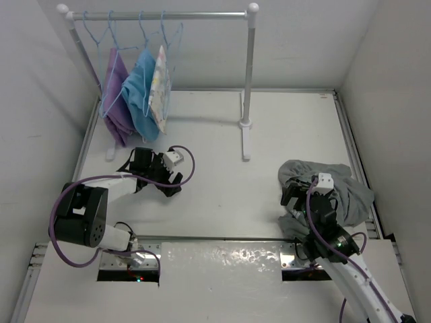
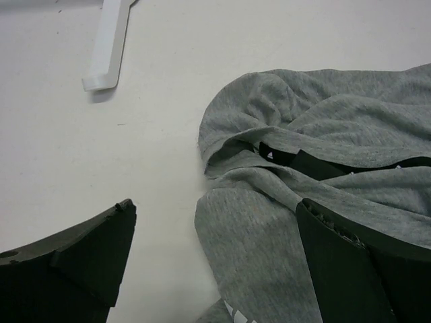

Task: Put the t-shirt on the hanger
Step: Move the T-shirt to the center of the board.

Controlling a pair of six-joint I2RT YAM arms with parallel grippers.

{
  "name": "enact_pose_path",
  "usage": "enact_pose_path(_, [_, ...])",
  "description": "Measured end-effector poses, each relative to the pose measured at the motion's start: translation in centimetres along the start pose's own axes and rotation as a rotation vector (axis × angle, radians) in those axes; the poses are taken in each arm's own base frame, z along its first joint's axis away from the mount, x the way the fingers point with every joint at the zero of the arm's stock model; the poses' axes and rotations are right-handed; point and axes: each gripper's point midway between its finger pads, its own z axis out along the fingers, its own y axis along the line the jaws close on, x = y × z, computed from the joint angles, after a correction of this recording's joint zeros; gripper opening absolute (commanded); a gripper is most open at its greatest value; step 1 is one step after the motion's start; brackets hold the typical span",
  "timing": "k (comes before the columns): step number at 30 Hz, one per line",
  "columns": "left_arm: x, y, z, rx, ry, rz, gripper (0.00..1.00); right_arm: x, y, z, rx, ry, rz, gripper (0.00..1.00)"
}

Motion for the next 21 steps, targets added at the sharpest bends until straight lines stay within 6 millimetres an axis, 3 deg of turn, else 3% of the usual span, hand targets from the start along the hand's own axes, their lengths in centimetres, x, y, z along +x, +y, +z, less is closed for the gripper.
enact_pose_path(4, [0.0, 0.0, 0.0, 0.0, 0.0, 0.002, 0.85, 0.1, -0.1, 0.0, 0.007, 0.006, 0.004, 0.99])
enact_pose_path(6, [0.1, 0.0, 0.0, 0.005, 0.002, 0.01, 0.96, 0.6, -0.4, 0.1, 0.027, 0.028, 0.0, 0.99])
enact_pose_path(11, [0.8, -1.2, -0.6, 0.061, 0.024, 0.045, 0.98, 2.3, -3.4, -0.3, 0.221, 0.148, -0.036, 0.99])
enact_pose_path(15, [-0.5, -1.4, -2.0, 0.043, -0.009, 0.112, 0.98, 2.9, -5.0, -0.5, 0.361, 0.292, -0.143, 0.99])
enact_pose_path(19, [-1.7, -1.3, -3.4, 0.011, -0.036, 0.16, 0.98, 4.0, -4.4, 0.7, 0.376, 0.447, -0.262, 0.89])
enact_pose_path(21, [-2.0, -1.4, -4.0, 0.004, -0.038, 0.173, 0.98, 4.7, -4.0, 1.4, 0.353, 0.501, -0.308, 0.79])
